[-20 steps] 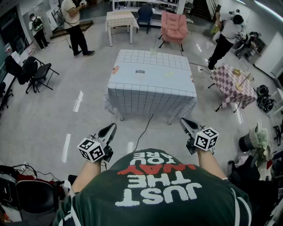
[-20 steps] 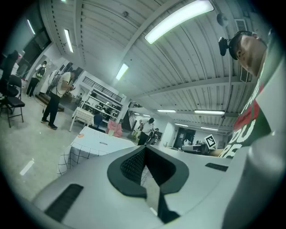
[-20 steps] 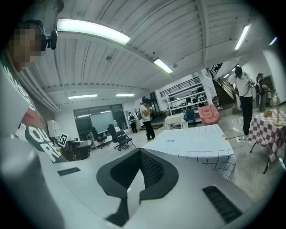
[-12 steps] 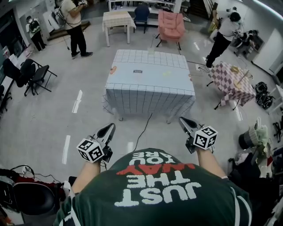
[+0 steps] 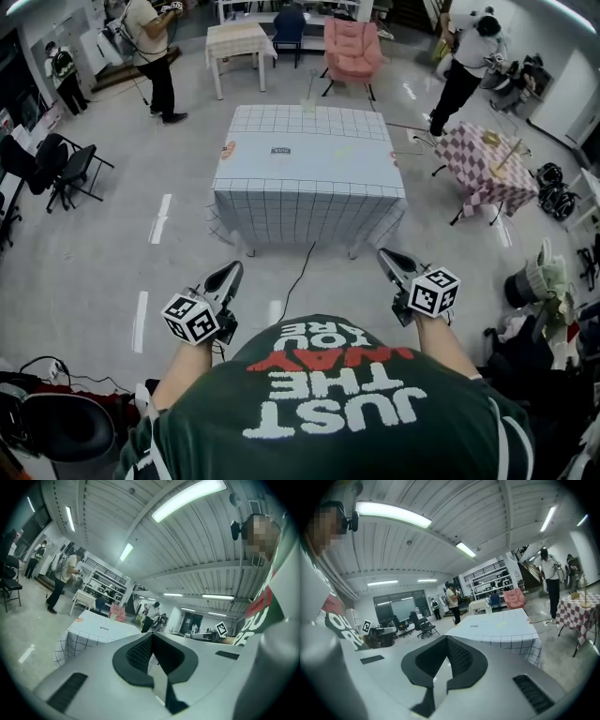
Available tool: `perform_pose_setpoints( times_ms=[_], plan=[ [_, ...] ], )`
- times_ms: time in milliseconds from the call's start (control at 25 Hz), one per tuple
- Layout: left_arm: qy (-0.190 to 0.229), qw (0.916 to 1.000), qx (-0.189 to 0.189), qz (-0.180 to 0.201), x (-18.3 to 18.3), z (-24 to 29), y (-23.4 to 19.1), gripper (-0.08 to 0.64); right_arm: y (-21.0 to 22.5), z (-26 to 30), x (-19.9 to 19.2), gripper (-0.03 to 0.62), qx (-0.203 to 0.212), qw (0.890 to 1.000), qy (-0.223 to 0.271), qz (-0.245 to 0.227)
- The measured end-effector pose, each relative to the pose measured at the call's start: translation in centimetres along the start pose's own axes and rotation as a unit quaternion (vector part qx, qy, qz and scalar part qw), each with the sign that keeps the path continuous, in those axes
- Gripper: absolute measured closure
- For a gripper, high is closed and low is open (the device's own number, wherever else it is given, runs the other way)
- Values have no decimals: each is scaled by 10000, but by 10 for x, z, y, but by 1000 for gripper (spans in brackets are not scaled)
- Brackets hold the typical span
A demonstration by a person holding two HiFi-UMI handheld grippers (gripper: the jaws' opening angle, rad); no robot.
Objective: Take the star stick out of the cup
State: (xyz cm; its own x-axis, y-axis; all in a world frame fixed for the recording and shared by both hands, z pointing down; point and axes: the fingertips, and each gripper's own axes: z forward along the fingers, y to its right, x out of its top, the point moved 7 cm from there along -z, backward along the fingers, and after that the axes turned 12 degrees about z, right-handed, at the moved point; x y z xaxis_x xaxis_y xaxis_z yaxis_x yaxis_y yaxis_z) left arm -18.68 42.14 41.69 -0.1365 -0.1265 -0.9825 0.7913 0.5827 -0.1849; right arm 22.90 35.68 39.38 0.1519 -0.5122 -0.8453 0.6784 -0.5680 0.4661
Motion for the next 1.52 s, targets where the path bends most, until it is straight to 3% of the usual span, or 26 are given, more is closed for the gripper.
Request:
perform_pose_setpoints(
  times_ms=[520, 760, 1000, 1240, 1520],
  plan=[
    [216, 9997, -120, 60, -2, 88, 75, 561, 79, -76, 26, 560, -111, 9999, 5, -108],
    [5, 9999, -102, 68, -12, 107, 107, 561, 122, -94, 34, 560, -106, 9999, 77, 113],
    [-71, 9999, -37, 122, -4, 107, 79, 561, 118, -72, 27, 560, -90, 9997, -13, 210],
    [28, 9997, -208, 156, 5, 146, 40, 561, 141, -59, 39, 560, -385, 9990, 58, 240],
    [116, 9992, -326, 183, 3, 185, -64, 561, 171, 39, 73, 560, -517, 9980, 344, 102]
  ],
)
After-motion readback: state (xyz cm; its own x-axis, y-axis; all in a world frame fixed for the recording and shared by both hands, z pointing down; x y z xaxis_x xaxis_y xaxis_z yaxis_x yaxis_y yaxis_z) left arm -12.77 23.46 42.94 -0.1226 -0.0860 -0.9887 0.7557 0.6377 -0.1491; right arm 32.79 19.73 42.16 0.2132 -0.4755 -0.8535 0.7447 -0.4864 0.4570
